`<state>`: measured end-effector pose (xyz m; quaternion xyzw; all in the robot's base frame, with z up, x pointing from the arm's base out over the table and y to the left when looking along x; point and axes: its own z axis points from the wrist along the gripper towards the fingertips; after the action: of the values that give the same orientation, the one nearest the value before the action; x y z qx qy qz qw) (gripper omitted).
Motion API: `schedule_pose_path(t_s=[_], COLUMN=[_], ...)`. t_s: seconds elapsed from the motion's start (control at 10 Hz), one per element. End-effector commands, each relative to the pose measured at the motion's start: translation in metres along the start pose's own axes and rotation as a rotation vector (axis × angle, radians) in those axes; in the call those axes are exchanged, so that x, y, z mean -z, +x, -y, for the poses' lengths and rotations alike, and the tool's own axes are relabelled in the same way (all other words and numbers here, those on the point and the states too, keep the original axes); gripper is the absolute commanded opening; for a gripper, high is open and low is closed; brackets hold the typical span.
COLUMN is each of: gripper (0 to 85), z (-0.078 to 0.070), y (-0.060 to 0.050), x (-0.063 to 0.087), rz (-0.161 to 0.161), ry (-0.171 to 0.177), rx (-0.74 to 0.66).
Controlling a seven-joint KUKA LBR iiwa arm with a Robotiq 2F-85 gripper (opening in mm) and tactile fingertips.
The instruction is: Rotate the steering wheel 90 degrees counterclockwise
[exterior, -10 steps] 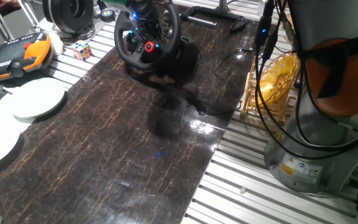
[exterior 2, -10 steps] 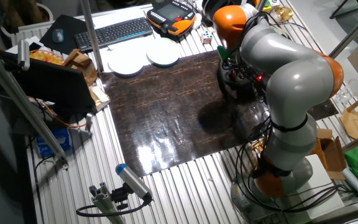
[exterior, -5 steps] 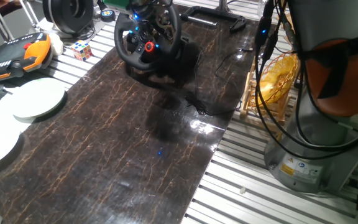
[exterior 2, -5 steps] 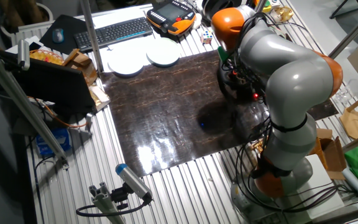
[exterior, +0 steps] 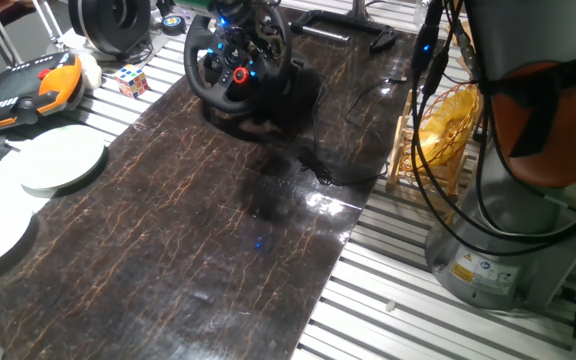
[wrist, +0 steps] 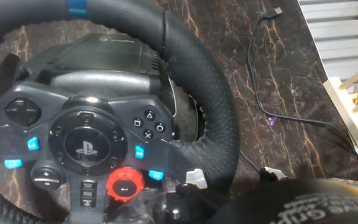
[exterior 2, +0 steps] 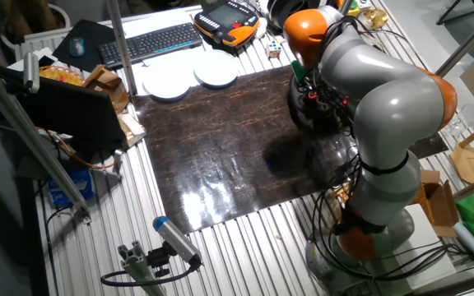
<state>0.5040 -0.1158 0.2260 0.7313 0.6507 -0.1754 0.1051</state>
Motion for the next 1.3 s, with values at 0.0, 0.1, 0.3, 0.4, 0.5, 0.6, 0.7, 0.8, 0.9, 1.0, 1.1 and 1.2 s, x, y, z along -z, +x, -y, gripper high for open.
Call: schedule_pose_path(t_s=[0.0,0.1,0.3,0.4,0.5,0.6,0.7,0.8,0.9,1.0,1.1,1.2], gripper=[50.0,50.0,50.0,49.7,49.7,49.3,49.3,49.3,49.3,49.3,49.3,49.0], z=[0.0001,0.0,0.0002,0.0003,0.0004,0.0005,0.0005,0.0007,0.0008,0.0009,0.0009,0.0009], y=[0.0001,-0.0001,-0.0001,0.0,0.0,-0.0001,0.0,-0.0002,-0.0003,-0.0004,-0.0005,-0.0005], x=[0.0001,0.0001,0.0002,0.0002,0.0003,0.0003,0.0003,0.0005,0.0005,0.0005,0.0005,0.0005], rz=[0.002,0.004,0.001,0.001,0.001,0.003,0.003,0.001,0.001,0.001,0.003,-0.001], ry=[-0.002,-0.003,-0.003,-0.002,0.0,0.0,0.0,0.003,0.004,0.004,0.006,0.009], rx=[0.001,0.004,0.006,0.006,0.008,0.007,0.007,0.008,0.008,0.009,0.009,0.005])
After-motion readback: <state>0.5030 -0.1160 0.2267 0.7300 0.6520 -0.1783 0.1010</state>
